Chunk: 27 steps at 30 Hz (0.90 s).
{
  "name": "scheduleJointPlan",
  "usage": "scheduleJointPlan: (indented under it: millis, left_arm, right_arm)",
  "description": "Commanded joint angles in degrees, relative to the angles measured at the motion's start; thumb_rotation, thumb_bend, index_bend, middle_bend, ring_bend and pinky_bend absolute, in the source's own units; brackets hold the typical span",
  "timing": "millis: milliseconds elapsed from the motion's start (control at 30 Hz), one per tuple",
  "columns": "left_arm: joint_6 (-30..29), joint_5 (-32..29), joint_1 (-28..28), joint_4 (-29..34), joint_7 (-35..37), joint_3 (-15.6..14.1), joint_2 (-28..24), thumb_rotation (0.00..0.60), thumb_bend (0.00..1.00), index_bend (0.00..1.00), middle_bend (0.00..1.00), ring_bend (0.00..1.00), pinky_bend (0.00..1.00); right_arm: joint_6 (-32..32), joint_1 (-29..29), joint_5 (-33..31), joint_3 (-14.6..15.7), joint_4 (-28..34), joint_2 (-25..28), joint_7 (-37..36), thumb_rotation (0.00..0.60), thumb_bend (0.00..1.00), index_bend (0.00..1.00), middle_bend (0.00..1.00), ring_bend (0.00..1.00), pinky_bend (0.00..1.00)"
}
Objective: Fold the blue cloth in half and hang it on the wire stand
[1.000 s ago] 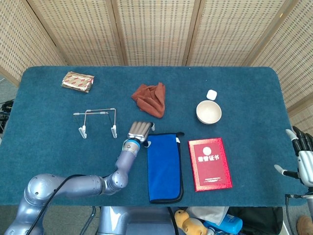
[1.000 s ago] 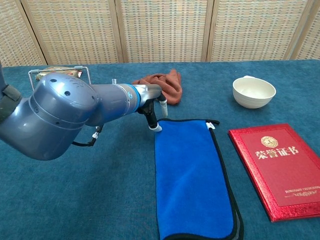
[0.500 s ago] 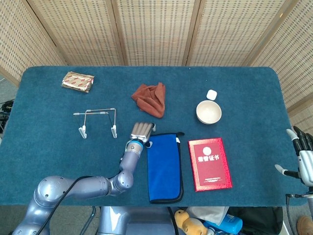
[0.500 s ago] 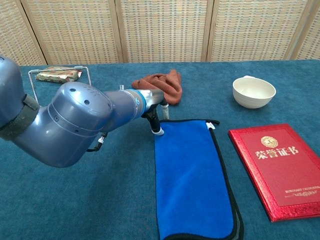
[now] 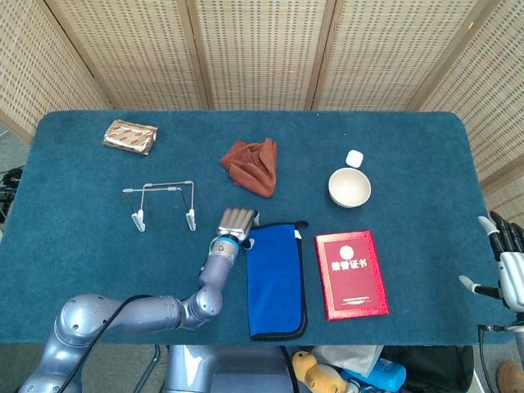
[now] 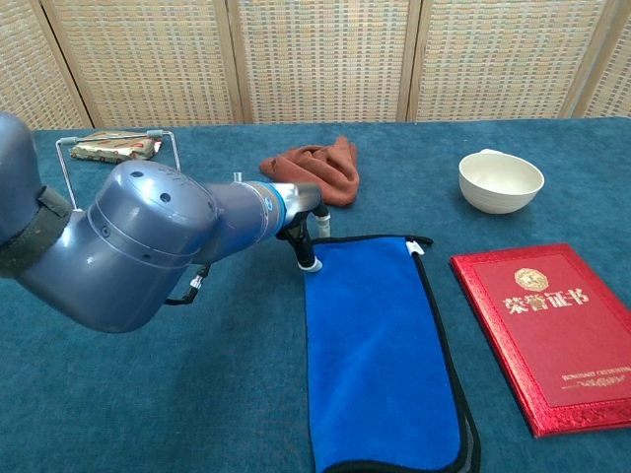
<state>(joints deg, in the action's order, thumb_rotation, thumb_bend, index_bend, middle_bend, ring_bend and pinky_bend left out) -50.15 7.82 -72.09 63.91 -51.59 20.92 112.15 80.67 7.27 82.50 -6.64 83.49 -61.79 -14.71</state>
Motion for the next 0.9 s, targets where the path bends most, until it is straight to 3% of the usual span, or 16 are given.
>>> scheduleJointPlan:
  millis: [33,400,633,767,900]
  left_arm:
    - [0.53,-0.76,0.07,0.52,-0.12,0.25,-0.34,0.600,0.32,0.39,1.00,1.00,1.00]
    - [-0.46,-1.05,-0.24,2.87,-0.72,-0.25,-0.89,0.600,0.32,0.53,1.00,1.00,1.00]
    - [-0.99,-0.29,-0.31,3.60,-0.38,-0.45,-0.90,0.600,0.32,0.54,1.00,1.00,1.00]
    - [-1.11,0.52,-0.10,4.00,0.13,-0.69,-0.96,0.600,0.44,0.56,1.00,1.00,1.00]
    - [-1.23,1.89,0.22,4.25,1.15,-0.76,-1.01,0.600,0.50,0.61,1.00,1.00,1.00]
  right_arm:
    - [0.00,0.01,0.00,-0.01,0.01,0.03,-0.07,0.600,0.00,0.01,0.00,0.00,0.00]
    - [0.06,-0.01,0.16,0.04,0.06,0.21,-0.55,0.600,0.00,0.01,0.00,0.00,0.00]
    - [0.21,-0.10,0.21,0.05,0.08,0.36,-0.91,0.600,0.00,0.01,0.00,0.00,0.00]
    - [0.28,-0.12,0.32,0.08,0.11,0.43,-1.00,0.600,0.00,0.01,0.00,0.00,0.00]
    - [0.33,-0.14,0.45,0.16,0.15,0.47,-1.00,0.600,0.00,0.01,0.00,0.00,0.00]
